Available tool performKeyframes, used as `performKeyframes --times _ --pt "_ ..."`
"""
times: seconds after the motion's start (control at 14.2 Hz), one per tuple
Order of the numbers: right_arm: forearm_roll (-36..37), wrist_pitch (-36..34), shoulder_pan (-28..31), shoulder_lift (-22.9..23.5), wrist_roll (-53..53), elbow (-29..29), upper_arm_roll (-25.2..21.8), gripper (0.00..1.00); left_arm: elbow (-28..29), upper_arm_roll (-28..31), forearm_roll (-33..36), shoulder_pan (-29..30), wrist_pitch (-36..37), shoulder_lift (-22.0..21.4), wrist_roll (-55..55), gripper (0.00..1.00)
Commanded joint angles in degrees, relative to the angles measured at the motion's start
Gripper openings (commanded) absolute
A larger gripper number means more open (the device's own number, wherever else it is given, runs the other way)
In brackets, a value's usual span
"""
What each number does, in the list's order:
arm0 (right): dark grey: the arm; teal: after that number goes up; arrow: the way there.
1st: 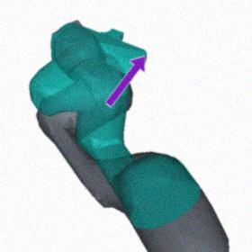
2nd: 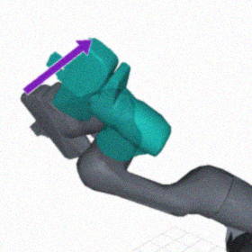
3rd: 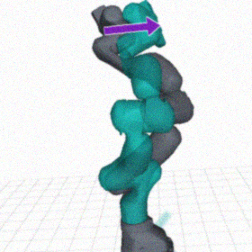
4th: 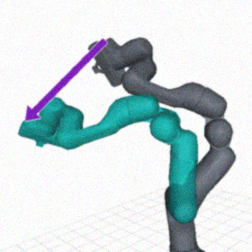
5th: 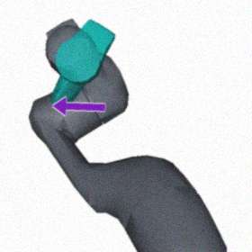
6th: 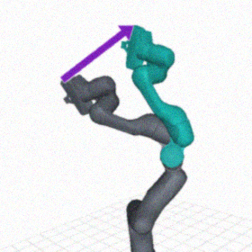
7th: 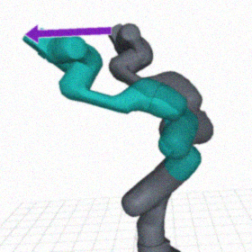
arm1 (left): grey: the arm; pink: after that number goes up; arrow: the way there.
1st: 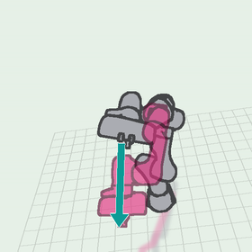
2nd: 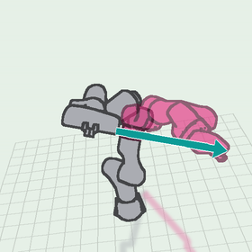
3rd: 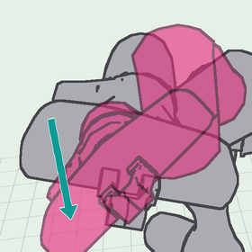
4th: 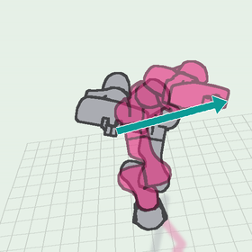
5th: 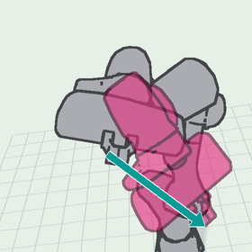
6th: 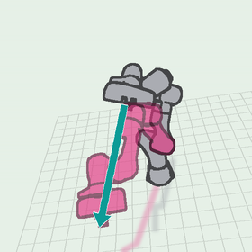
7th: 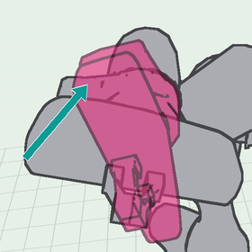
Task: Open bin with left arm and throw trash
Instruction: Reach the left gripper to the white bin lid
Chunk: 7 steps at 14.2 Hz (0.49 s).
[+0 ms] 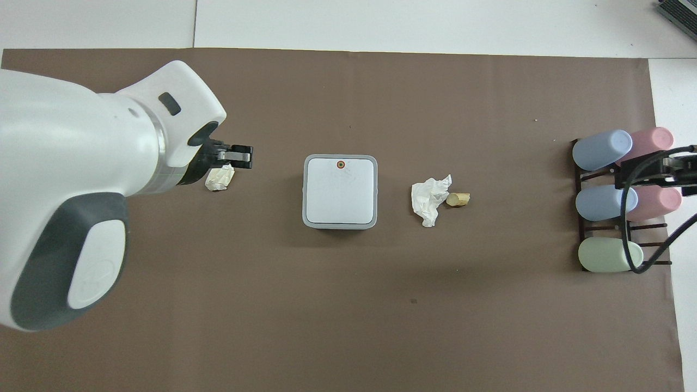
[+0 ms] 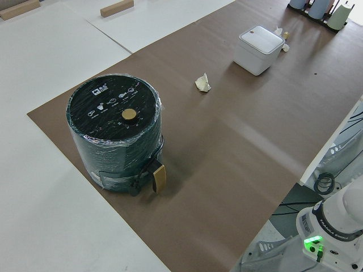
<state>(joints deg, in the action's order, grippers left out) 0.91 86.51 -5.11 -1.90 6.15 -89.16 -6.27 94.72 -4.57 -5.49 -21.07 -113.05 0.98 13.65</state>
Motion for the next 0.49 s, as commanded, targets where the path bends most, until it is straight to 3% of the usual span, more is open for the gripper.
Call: performKeyframes --times 0.0,0.28,0.42 --pt "-1.00 -0.55 0.19 -1.27 -1.50 -1.10 0.03 1.00 -1.03 0.97 -1.88 -2.56 -7.51 6.02 1.81 0.00" --pt "-1.00 -0.55 0.19 -1.27 -1.50 -1.10 0.03 1.00 -1.91 1.06 -2.07 -6.87 -16.75 13.07 3.40 0.00" --pt "-1.00 -0.55 0.19 -1.27 -1.50 -1.10 0.03 1.00 -1.82 1.14 -1.98 -8.19 -17.12 14.83 3.93 0.00"
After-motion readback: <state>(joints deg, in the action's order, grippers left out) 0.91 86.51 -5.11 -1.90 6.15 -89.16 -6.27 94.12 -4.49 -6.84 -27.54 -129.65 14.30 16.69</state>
